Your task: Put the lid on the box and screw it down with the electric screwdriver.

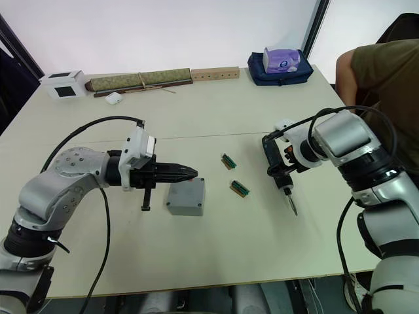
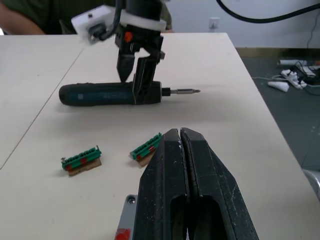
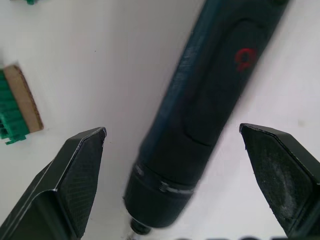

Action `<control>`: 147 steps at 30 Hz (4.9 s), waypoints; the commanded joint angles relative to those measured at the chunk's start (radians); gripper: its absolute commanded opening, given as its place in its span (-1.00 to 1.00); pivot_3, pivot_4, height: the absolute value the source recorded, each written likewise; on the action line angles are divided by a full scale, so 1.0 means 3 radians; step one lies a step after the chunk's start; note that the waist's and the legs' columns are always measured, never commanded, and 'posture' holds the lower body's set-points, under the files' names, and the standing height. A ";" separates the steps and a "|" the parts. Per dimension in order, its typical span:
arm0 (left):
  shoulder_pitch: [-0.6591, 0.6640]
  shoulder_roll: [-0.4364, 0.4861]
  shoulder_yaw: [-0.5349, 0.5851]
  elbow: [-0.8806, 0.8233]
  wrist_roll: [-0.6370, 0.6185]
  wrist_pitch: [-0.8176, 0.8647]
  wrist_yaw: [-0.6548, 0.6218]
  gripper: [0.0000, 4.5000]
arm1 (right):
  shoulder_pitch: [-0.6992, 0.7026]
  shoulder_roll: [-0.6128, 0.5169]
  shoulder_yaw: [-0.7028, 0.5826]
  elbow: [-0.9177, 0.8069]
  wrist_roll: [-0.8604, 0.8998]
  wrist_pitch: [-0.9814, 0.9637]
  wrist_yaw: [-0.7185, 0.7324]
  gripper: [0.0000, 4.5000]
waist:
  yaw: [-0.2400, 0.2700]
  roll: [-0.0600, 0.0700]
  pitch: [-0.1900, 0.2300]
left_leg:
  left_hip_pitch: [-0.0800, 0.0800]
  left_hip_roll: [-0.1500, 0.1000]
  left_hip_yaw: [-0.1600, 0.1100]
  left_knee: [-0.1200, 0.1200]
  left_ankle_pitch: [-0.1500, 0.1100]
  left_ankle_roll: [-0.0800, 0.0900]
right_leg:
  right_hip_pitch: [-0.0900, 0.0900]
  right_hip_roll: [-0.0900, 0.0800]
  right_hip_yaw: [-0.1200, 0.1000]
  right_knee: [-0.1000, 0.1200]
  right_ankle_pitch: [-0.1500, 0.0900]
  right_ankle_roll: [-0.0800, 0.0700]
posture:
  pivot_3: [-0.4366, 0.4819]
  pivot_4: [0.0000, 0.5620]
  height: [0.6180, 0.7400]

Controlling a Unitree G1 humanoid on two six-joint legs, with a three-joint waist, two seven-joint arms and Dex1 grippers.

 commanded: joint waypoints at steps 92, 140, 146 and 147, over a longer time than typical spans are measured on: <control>0.0305 0.0270 -0.0534 0.0819 0.1000 -0.0595 -0.0400 -1.00 | 0.2558 0.2134 -0.1189 -0.1865 0.0011 -0.3867 -0.0843 -0.24 | 0.0004 0.0003 -0.0002 | 0.0021 0.0001 -0.0002 0.0000 0.0001 -0.0002 | 0.0020 0.0002 -0.0001 0.0008 0.0002 0.0003 | -0.05 -0.47 1.00; 0.0190 0.0193 -0.0612 0.0743 0.1104 -0.0371 -0.0424 -1.00 | 0.2347 0.1922 -0.1258 -0.1898 0.0106 -0.3157 -0.1015 -0.24 | 0.0006 -0.0016 -0.0122 | 0.0121 0.0005 -0.0001 -0.0050 -0.0001 0.0000 | 0.0109 -0.0002 0.0000 -0.0028 -0.0028 -0.0025 | -0.05 -0.47 1.00; 0.0166 0.0147 -0.0567 0.0739 0.1056 -0.0370 -0.0428 -1.00 | 0.1815 0.1989 -0.1704 -0.2286 0.0616 -0.2536 -0.1352 -0.24 | 0.0011 -0.0008 -0.0086 | 0.0109 0.0005 -0.0001 -0.0050 -0.0001 0.0000 | 0.0097 -0.0003 0.0002 -0.0027 -0.0028 -0.0026 | -0.05 -0.47 1.00; 0.0152 0.0133 -0.0529 0.0714 0.1013 -0.0361 -0.0430 -1.00 | 0.1645 0.2001 -0.1859 -0.2339 0.0767 -0.2332 -0.1503 -0.24 | 0.0012 -0.0005 -0.0079 | 0.0103 0.0005 -0.0001 -0.0050 -0.0001 0.0000 | 0.0090 -0.0003 0.0003 -0.0026 -0.0027 -0.0026 | -0.05 -0.47 1.00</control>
